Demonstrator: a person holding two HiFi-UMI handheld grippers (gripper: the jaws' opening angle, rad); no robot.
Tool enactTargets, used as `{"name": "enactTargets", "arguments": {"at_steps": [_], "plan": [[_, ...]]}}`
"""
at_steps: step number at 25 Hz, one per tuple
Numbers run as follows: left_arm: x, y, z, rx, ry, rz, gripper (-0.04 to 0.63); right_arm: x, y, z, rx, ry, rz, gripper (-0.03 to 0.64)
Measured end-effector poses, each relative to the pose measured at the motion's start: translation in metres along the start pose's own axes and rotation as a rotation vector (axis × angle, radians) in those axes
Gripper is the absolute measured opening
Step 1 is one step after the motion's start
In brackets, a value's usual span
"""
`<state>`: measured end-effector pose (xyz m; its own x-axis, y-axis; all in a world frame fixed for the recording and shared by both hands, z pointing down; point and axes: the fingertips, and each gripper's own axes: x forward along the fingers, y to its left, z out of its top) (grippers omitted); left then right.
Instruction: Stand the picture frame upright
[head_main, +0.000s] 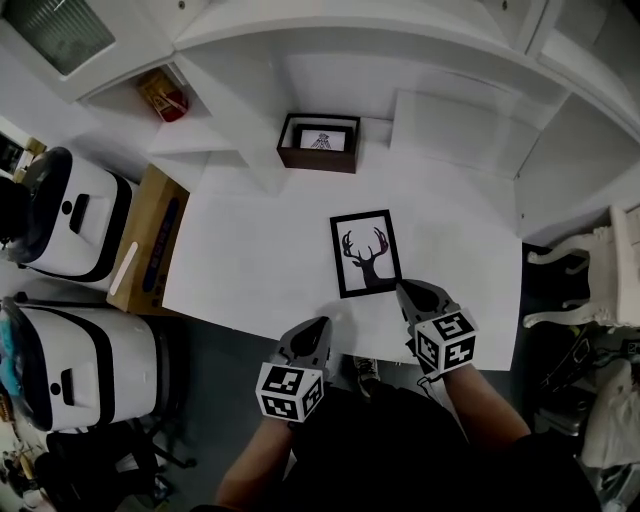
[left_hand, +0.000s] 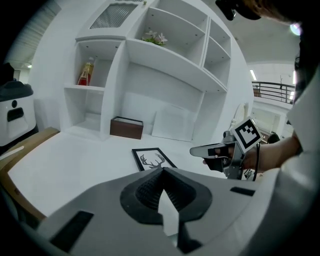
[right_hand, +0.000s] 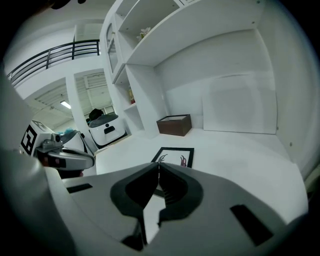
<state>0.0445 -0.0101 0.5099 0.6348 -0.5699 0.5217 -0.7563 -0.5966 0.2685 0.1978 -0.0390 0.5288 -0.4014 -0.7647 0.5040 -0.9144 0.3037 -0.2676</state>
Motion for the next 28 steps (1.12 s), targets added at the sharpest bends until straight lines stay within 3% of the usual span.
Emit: {"name": "enactTargets", "arguments": {"at_steps": [9,16,20,28], "plan": [[0.022,0.013,0.009,0.009,0.015,-0.026,0.006,0.021,-0.023,-0.006,0.031,0.044,-0.046,0.005],[0.039,0.028,0.006,0.026,0.052,-0.1,0.006,0.044,-0.048,-0.021,0.077,0.093,-0.136,0.009],[0.048,0.04,-0.003,0.022,0.095,-0.145,0.006,0.062,-0.056,-0.034,0.102,0.138,-0.184,0.074],[0.065,0.058,-0.003,0.036,0.127,-0.169,0.006,0.087,-0.071,-0.047,0.129,0.192,-0.242,0.093]]}}
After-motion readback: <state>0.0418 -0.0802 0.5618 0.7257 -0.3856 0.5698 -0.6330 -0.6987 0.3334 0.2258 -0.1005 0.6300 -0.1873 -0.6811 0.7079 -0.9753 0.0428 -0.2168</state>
